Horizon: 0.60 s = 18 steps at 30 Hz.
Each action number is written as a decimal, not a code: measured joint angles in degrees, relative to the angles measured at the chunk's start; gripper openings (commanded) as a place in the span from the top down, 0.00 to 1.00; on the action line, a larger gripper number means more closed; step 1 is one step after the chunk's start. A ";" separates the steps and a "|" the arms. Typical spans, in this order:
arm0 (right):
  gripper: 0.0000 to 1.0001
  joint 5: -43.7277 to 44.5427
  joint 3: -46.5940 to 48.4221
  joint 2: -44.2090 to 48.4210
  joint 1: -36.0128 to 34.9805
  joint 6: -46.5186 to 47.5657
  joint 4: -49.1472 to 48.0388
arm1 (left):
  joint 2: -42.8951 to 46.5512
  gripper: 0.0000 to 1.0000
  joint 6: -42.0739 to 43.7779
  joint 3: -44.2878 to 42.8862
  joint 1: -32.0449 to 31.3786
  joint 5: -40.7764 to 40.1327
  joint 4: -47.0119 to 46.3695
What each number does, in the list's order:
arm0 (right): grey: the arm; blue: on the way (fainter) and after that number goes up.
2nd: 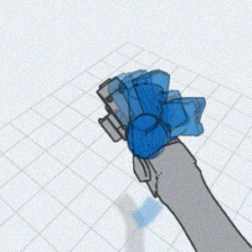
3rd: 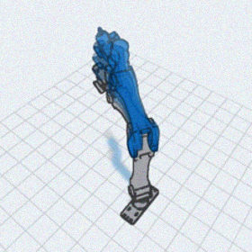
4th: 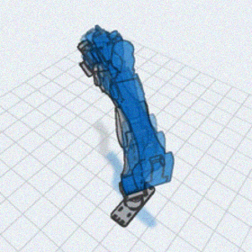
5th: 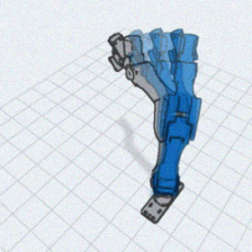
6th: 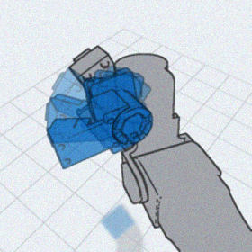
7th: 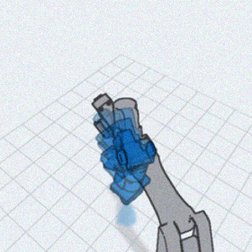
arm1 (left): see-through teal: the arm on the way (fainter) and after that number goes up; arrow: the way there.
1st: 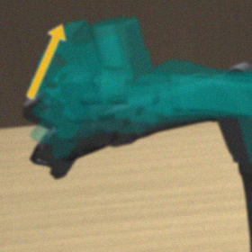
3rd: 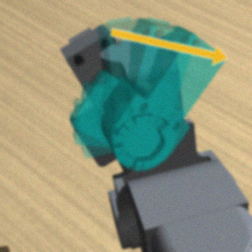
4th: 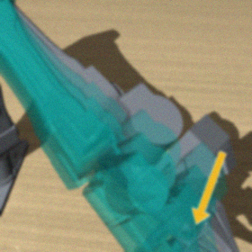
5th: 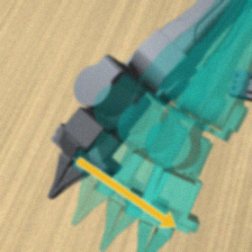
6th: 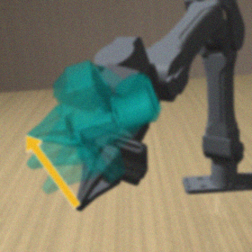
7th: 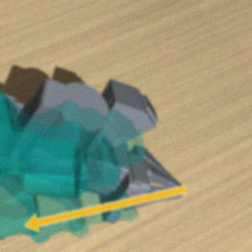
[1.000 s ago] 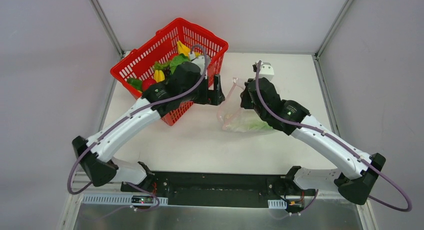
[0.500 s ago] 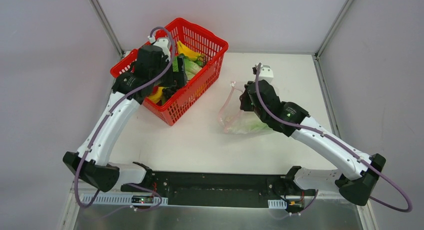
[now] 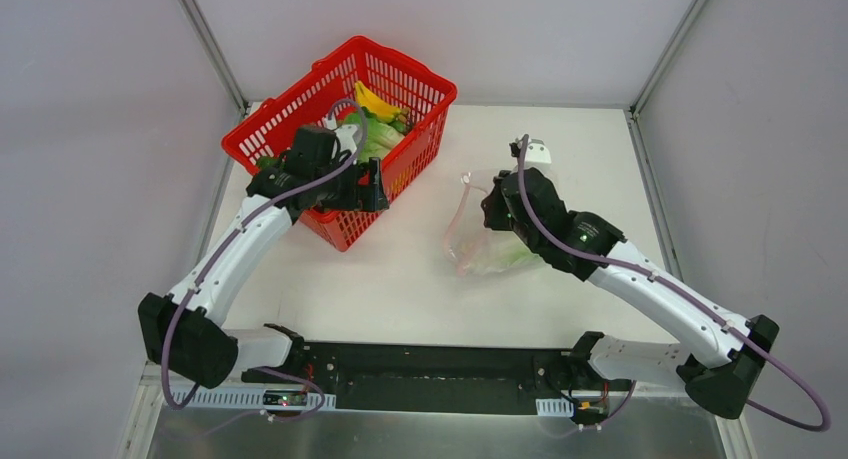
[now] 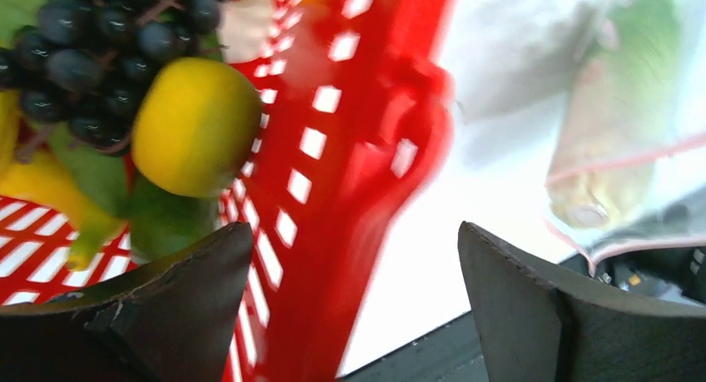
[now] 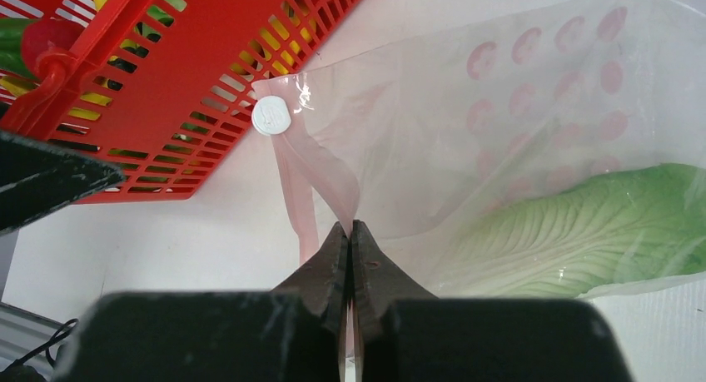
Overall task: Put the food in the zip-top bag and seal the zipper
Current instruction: Move the bin to the center of the board.
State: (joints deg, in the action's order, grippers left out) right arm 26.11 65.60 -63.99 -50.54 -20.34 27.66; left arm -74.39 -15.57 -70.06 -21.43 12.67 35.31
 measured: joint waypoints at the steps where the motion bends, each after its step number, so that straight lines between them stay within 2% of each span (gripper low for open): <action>1: 1.00 0.00 -0.13 0.24 0.00 -0.02 -0.02 | 1.57 0.06 0.11 1.20 0.00 2.25 -0.76; 7: 1.00 -0.02 -0.81 0.94 0.00 -0.02 -0.02 | 9.49 0.07 1.11 8.26 -2.05 5.49 -5.53; 14: 1.00 0.20 -0.81 0.98 0.00 0.02 -0.02 | 19.15 0.11 -0.11 14.29 -9.51 4.61 -5.44; 18: 1.00 0.76 -0.81 1.60 0.00 0.02 0.00 | 23.21 0.04 -2.01 15.61 -14.16 3.13 -3.10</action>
State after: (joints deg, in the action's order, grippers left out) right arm 26.87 64.79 -62.39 -50.54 -20.32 27.66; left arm -51.18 -17.58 -54.46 -35.59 15.79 32.21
